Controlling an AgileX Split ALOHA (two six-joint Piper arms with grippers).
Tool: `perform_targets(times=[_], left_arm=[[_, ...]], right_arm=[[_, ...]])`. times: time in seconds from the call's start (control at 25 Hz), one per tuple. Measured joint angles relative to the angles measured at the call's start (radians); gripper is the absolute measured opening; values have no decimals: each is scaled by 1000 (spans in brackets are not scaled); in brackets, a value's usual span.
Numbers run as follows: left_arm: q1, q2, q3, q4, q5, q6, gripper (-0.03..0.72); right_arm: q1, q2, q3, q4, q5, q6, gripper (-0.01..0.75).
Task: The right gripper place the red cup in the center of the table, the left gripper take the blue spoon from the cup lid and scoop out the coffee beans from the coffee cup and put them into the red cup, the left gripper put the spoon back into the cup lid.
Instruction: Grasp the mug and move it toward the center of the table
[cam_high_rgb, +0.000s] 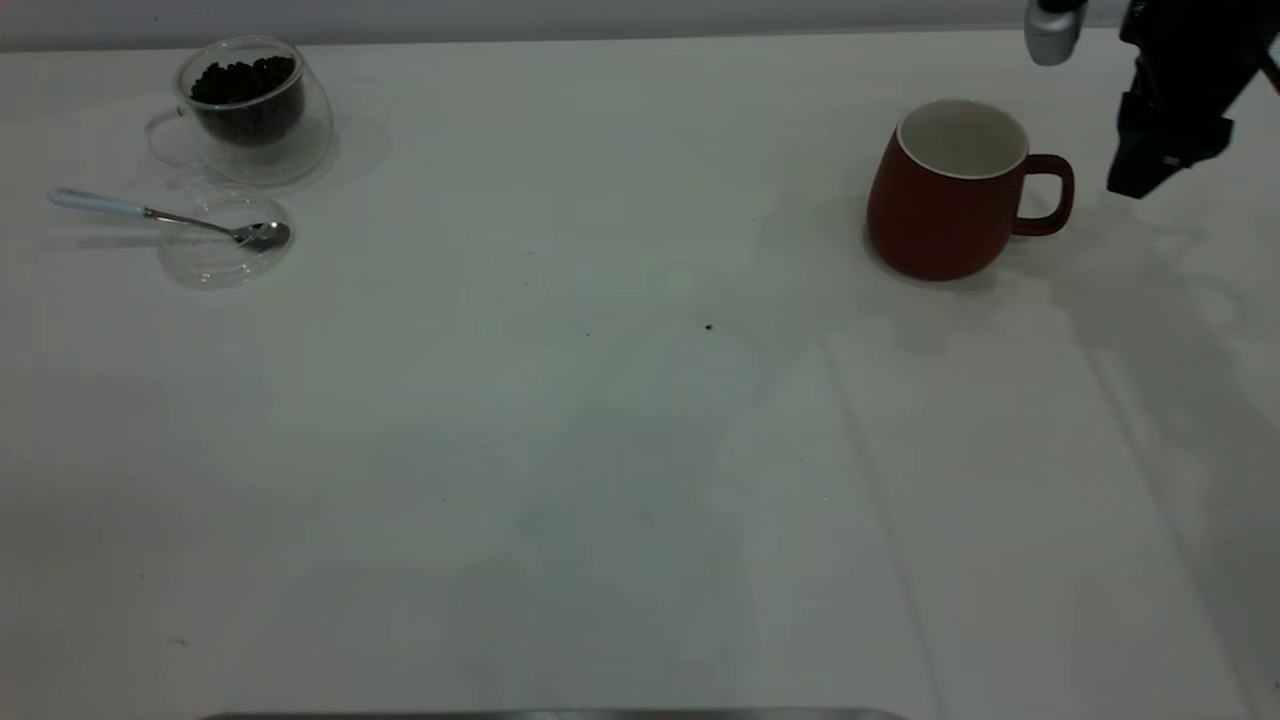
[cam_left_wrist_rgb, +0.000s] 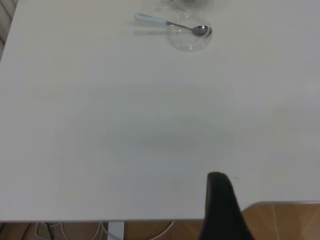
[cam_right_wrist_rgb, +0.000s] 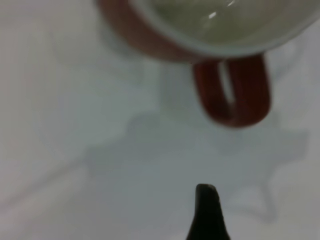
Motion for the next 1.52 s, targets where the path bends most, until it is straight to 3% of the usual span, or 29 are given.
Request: perform_targets(times=[0.76,1.52], left_arm=[[0,-1,0,1,-1,1,537],[0,-1,0,1,-1,1,537]], right_arm=[[129,87,-79,-5,-30,-74,590],[386,87,-79,54,-81,-74,590]])
